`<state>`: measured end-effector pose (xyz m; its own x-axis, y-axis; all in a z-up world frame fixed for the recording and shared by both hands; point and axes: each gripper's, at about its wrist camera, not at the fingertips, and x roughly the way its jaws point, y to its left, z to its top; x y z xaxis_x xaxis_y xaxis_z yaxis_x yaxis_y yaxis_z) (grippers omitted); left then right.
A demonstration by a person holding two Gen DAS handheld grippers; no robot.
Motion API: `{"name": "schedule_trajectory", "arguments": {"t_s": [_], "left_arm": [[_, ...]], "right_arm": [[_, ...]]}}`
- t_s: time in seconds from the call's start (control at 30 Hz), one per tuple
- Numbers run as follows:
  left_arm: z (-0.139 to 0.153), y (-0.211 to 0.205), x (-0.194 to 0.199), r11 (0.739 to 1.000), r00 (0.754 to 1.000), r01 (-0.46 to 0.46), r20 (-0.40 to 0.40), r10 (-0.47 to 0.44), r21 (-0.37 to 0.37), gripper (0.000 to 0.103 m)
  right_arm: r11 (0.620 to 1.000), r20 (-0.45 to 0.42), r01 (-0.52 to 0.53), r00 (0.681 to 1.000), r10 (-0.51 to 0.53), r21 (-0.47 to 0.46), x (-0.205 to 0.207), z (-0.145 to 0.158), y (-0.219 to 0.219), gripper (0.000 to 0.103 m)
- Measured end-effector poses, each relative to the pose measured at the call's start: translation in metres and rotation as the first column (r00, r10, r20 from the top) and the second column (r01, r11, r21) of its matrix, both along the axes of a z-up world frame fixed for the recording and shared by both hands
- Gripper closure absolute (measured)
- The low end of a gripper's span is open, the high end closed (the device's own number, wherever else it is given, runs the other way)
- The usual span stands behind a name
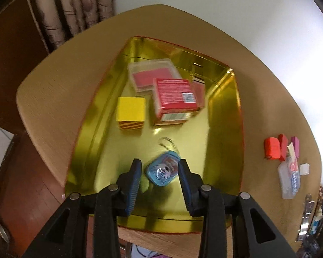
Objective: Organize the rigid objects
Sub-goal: 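Lower the dog-print tin into the tin and open the left tool while the right tool carries the silver clip, then lower the silver clip into the tin and open the right tool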
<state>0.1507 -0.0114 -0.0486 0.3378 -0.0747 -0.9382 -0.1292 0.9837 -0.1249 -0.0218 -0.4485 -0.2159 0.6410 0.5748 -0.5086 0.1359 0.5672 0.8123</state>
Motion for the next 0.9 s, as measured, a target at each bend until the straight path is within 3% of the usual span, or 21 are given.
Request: {"name": "schedule_trajectory", "arguments": {"t_s": [0.2,0.47,0.6,0.73,0.9], "left_arm": [[0.018,0.020,-0.031,0.993,0.993,-0.078,0.084,0.086,-0.087,0.066],[0.026,0.042,-0.089,0.992,0.969,-0.117,0.213,0.126,-0.056,0.066],[0.020,0.050,-0.104,0.994,0.963,-0.106,0.247,0.109,-0.024,0.065],[0.006,0.063,-0.110,0.990,0.962,-0.118,0.239,0.133,-0.076,0.065],[-0.007,0.068,-0.107,0.987,0.969,-0.113,0.207,0.135,-0.115,0.065]], "right_arm": [[0.999,0.031,-0.037,0.999,0.037,0.015,0.013,0.023,0.016,0.096],[0.982,0.136,-0.187,0.973,0.187,-0.009,0.073,0.092,0.085,0.093],[0.963,0.179,-0.266,0.947,0.268,-0.035,0.125,0.123,0.142,0.093],[0.951,0.165,-0.309,0.937,0.309,-0.021,0.183,0.130,0.189,0.093],[0.942,0.109,-0.324,0.937,0.332,-0.085,0.261,0.136,0.248,0.093]]}}
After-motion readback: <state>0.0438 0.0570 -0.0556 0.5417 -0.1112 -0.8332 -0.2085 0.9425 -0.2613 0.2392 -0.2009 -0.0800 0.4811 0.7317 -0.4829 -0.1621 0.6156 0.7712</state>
